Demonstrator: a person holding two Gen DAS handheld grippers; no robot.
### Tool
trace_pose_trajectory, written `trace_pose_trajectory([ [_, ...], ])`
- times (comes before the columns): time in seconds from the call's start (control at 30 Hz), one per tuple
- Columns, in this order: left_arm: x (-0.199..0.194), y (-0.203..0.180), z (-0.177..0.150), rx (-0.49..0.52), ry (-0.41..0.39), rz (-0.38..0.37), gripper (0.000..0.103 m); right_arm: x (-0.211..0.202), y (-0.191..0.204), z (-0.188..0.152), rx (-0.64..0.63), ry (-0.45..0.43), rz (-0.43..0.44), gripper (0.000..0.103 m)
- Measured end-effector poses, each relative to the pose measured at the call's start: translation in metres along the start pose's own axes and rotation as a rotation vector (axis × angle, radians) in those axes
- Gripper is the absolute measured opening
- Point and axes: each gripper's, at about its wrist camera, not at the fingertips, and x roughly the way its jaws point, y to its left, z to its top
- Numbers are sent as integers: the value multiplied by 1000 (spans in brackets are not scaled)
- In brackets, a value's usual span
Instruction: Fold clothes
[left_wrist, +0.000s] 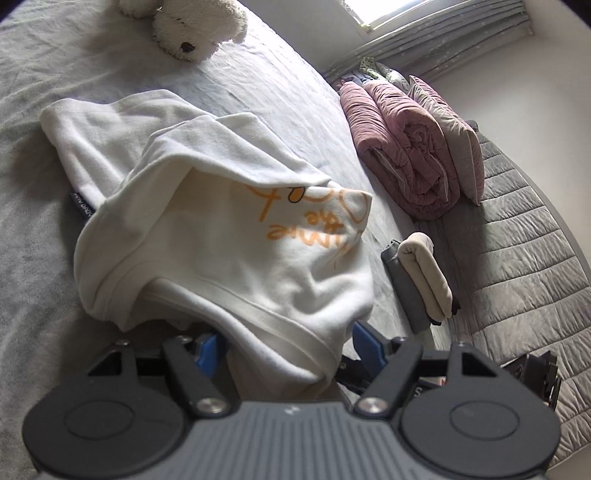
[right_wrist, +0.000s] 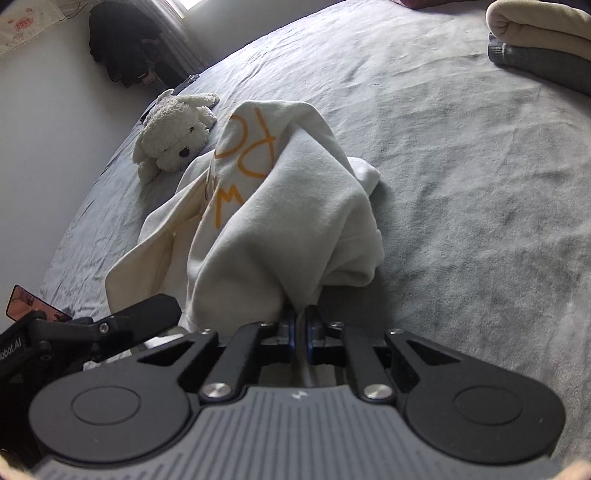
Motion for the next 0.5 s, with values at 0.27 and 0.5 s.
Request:
trace_pose_trajectory([
  [0.27,-15,11,5,0,-20,24,24,-27,19,-18,-30,63,144,9],
  [0.5,-40,5,12,77,-60,104,7,-47,34,-33,-68,108,260,9],
])
